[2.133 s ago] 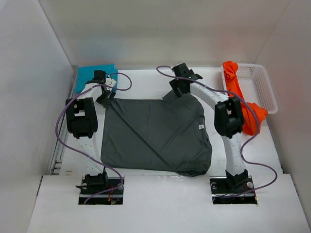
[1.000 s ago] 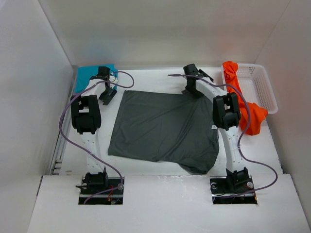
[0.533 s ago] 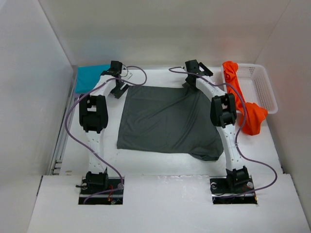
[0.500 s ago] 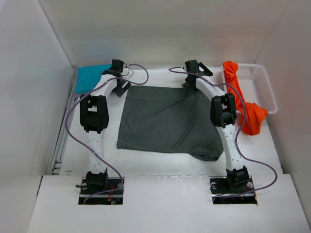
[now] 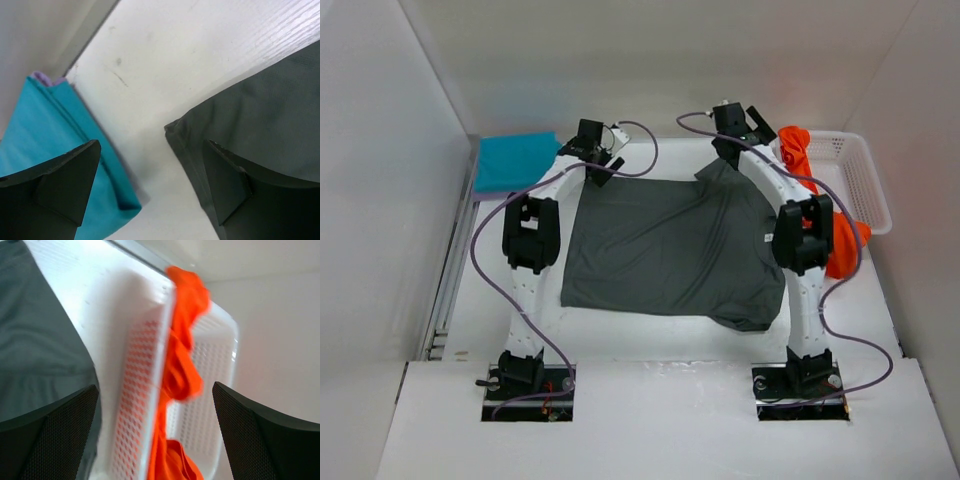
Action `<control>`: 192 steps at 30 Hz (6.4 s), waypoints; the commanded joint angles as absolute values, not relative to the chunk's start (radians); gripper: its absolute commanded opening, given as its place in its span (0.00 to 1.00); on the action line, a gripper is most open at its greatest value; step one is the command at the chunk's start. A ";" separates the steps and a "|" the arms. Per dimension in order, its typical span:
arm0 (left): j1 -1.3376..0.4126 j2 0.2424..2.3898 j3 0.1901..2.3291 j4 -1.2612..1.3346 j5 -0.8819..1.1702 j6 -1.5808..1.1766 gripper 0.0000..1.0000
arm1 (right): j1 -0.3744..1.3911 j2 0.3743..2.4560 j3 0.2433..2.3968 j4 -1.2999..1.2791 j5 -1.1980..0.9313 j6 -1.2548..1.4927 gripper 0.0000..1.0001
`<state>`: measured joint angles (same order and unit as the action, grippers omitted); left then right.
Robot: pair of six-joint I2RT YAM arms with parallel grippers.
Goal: Fold and stack the t-shirts
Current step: Flatten out the tshirt, then grap the side of the flattened tshirt closest away from the robot with both arms, then fold the flattened tshirt in 1/3 of the way
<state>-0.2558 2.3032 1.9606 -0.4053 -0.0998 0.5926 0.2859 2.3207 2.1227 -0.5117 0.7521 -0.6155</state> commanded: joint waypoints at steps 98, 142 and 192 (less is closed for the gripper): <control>-0.446 1.417 0.739 -0.641 -0.184 0.756 0.02 | 0.364 0.939 0.661 -0.736 0.267 1.068 0.00; -0.246 1.850 1.244 -0.664 -0.179 0.710 0.23 | 0.206 1.776 1.357 -0.472 0.225 0.388 0.24; -0.361 1.741 0.907 -0.446 -0.250 0.833 0.19 | 0.073 1.410 0.948 -0.675 0.094 0.457 0.00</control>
<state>-0.3733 1.7046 0.9333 -0.4625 -0.2916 0.8566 0.0944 1.4765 0.9031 -0.6460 0.0742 0.4847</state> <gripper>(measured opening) 0.195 0.005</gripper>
